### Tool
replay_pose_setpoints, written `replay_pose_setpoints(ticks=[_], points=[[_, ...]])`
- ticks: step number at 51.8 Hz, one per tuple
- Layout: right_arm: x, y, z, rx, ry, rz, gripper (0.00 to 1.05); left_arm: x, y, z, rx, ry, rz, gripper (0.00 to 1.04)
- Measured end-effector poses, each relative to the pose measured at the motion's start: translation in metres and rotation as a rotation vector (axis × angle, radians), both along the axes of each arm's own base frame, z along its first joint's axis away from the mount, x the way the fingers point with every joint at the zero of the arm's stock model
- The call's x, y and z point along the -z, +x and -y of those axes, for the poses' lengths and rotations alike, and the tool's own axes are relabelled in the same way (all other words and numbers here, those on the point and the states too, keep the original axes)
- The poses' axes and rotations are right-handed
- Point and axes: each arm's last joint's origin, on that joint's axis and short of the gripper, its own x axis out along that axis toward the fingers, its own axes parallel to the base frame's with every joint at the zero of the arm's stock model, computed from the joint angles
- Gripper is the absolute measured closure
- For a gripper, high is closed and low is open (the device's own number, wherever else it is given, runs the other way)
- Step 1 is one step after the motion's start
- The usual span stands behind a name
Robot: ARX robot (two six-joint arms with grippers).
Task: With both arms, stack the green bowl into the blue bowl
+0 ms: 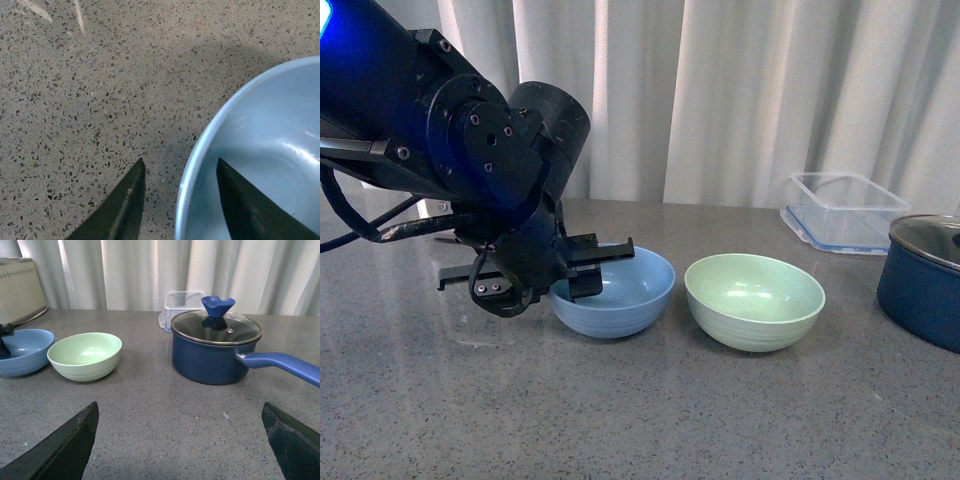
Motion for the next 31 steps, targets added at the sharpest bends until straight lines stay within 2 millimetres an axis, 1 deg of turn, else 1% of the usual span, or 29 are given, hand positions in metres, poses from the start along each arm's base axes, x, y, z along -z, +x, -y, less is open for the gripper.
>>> replay_pose_setpoints(ticks=[15, 17, 19, 20, 22, 31], points=[[0.0000, 0.0000, 0.0000, 0.000, 0.000, 0.000, 0.10, 0.0002, 0.0001, -0.0003, -0.002, -0.002, 0.000, 0.22], [0.0000, 0.0000, 0.0000, 0.000, 0.000, 0.000, 0.10, 0.0002, 0.0001, -0.0003, -0.002, -0.002, 0.000, 0.13], [0.0000, 0.0000, 0.0000, 0.000, 0.000, 0.000, 0.10, 0.0002, 0.0001, -0.0003, -0.002, -0.001, 0.000, 0.06], [0.0000, 0.0000, 0.0000, 0.000, 0.000, 0.000, 0.10, 0.0002, 0.0001, -0.0003, -0.002, -0.001, 0.000, 0.05], [0.0000, 0.0000, 0.0000, 0.000, 0.000, 0.000, 0.10, 0.0002, 0.0001, -0.0003, -0.002, -0.002, 0.000, 0.07], [0.0000, 0.0000, 0.0000, 0.000, 0.000, 0.000, 0.10, 0.0002, 0.0001, -0.0003, -0.002, -0.002, 0.000, 0.07]])
